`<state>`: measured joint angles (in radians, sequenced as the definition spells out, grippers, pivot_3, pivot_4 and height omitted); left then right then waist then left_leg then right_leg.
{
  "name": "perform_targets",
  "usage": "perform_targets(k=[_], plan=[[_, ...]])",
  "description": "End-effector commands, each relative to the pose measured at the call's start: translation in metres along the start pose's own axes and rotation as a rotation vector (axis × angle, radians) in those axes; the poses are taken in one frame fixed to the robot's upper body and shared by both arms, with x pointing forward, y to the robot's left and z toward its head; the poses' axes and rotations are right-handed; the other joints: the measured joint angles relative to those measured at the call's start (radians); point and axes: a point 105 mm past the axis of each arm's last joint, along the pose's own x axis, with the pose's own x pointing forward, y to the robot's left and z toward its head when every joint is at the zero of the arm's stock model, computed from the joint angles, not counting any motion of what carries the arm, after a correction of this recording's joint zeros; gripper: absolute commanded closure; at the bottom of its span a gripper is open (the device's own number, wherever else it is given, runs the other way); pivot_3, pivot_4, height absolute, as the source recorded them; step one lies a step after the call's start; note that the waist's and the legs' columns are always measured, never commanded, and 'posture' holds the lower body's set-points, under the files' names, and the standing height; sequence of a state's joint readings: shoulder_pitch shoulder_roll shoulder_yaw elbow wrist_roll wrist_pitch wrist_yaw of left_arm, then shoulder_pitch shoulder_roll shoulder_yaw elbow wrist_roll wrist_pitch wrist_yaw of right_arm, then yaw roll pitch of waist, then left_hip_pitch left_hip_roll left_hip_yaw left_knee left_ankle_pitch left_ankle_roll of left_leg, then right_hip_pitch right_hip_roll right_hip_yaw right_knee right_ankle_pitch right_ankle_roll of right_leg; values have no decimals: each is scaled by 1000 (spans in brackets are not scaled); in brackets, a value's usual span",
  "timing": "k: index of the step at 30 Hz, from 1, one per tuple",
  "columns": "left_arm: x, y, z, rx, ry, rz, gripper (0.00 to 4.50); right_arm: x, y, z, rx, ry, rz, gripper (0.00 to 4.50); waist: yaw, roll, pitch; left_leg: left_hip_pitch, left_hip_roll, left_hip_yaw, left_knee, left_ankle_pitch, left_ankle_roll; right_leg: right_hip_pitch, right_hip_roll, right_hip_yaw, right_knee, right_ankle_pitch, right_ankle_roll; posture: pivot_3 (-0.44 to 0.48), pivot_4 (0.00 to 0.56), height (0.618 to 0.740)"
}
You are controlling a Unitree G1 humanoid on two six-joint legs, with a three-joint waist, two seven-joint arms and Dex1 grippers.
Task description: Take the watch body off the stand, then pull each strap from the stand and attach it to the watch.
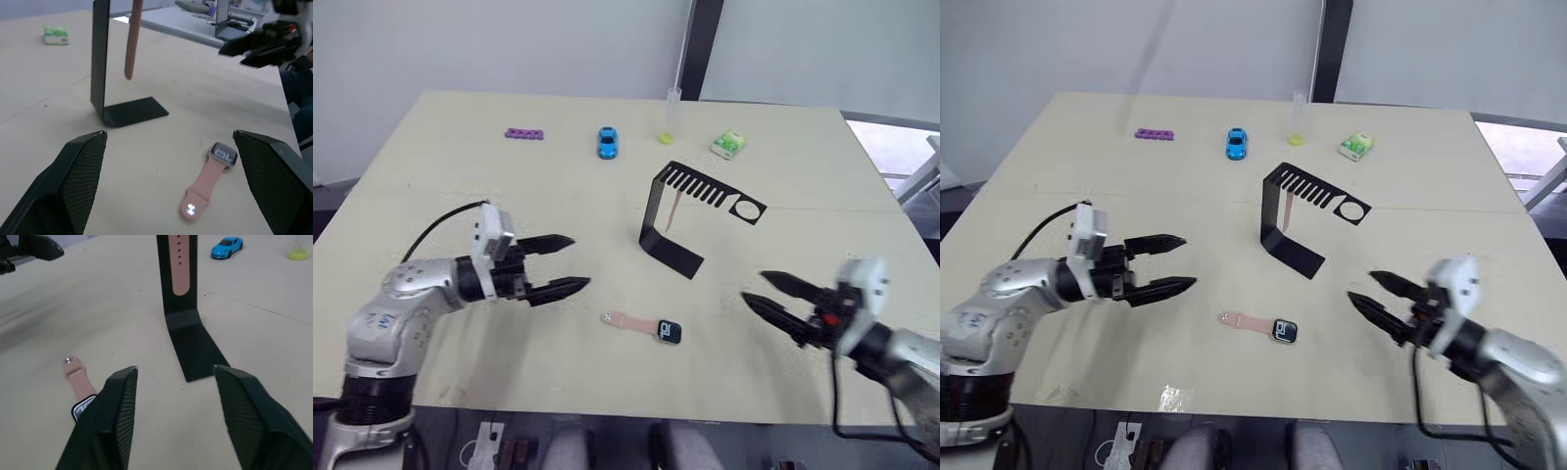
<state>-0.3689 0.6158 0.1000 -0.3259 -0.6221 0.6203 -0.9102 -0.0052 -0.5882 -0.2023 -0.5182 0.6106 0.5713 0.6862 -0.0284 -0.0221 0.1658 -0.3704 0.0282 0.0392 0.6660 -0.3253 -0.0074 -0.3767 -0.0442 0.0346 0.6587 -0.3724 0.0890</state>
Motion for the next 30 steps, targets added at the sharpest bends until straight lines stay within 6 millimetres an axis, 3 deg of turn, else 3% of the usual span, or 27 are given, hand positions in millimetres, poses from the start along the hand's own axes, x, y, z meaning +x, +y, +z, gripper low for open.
perform_targets(k=[1, 2, 7, 13, 18, 28, 30], plan=[[23, -10, 11, 78, -44, -4, 0, 36, -9, -8, -31, -11, -62, 3894, -3, 0, 0, 0, 0, 0, 0, 1, -1, 0, 0, 0, 0, 0, 0, 0, 150, 740], [28, -11, 11, 83, -49, -3, 0, 46, -12, -12, -36, -8, -77, 4428, -2, 0, 0, 0, 0, 0, 1, 1, -1, 0, 1, 0, 1, 0, 0, 0, 150, 740], [39, -11, -2, 119, 4, 21, 0, 69, -24, -20, -34, 15, -132, 4474, 0, 0, 0, -2, 0, 1, 0, 0, -1, -3, 1, 0, 1, 0, 0, 0, 150, 740], [50, -12, -2, 73, -38, 77, 0, 84, -36, -33, -20, 86, -182, 4474, 0, 0, 0, -2, 0, 1, 2, 0, 0, -1, 0, 0, 1, 0, 0, 0, 150, 740], [57, -11, 0, 55, -49, 107, 0, 82, -41, -72, 83, 262, -235, 4474, -3, 0, 0, -1, 0, 1, 1, 0, -1, -1, 0, 0, 1, 0, 0, 0, 150, 740], [90, -15, 0, 107, -79, 175, 0, 78, -41, -70, 121, 267, -258, 4474, 1, -1, -1, 0, 0, 1, 1, 0, 0, 1, 0, 0, 1, 0, 0, 0, 150, 740], [98, -14, -1, 104, -93, 214, 564, 77, -42, -70, 123, 270, -265, 4500, 1, -1, -1, 0, 0, 1, 1, 0, 0, 1, 0, 0, 1, 0, 0, 0, 150, 740]])
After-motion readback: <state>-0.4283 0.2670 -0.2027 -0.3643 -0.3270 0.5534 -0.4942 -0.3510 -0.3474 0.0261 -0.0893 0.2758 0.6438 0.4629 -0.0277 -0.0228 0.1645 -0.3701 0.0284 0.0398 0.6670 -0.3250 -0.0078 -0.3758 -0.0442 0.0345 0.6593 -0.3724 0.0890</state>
